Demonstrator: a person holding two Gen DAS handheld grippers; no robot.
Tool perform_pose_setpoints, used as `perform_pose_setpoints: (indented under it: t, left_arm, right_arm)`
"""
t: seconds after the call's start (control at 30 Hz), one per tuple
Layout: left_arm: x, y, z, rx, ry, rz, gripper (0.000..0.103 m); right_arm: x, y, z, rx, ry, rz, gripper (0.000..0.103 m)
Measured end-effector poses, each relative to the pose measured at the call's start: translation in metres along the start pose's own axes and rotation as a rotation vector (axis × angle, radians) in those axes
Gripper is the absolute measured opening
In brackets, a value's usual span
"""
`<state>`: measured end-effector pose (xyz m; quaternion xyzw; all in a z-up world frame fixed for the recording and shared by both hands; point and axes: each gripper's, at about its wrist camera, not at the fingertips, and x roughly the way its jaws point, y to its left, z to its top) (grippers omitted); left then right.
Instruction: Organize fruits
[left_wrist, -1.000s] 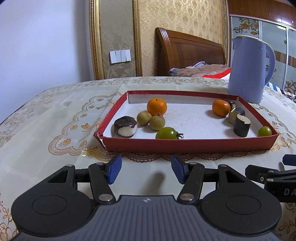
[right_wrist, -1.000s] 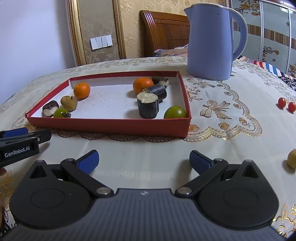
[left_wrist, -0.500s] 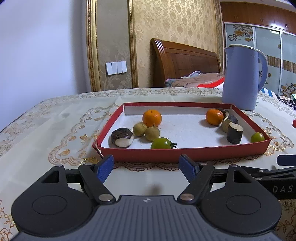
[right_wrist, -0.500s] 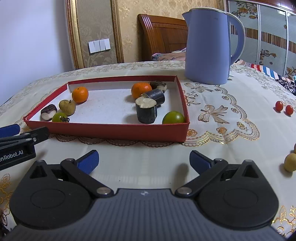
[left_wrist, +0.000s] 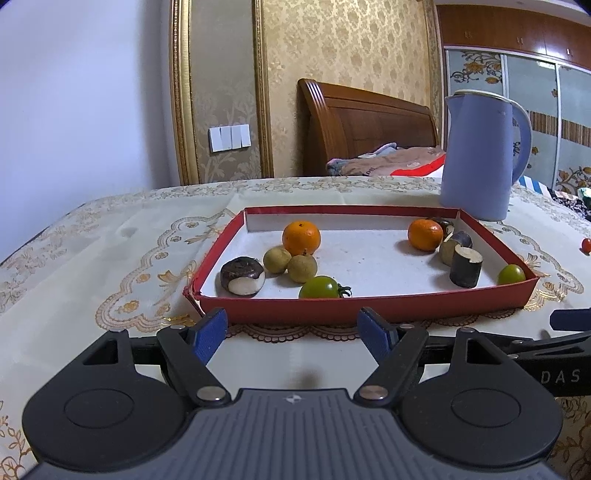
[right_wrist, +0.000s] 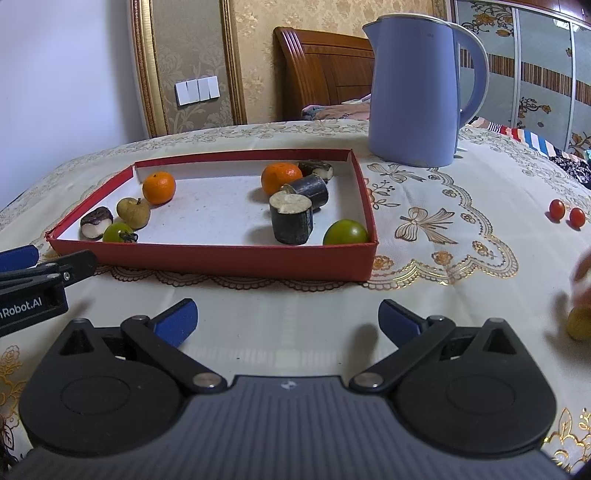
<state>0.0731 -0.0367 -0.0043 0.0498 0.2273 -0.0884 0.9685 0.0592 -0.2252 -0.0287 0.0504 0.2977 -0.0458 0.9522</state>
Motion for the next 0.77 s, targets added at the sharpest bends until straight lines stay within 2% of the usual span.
perform_pose_setpoints:
  t: [0.77]
  left_arm:
    - [-0.0039,0.0027,-0.0023,-0.002,0.003,0.005,0.078]
  right_arm:
    - [0.0018,-0.0005,-0.0002,0.000,0.008,0.000,0.103]
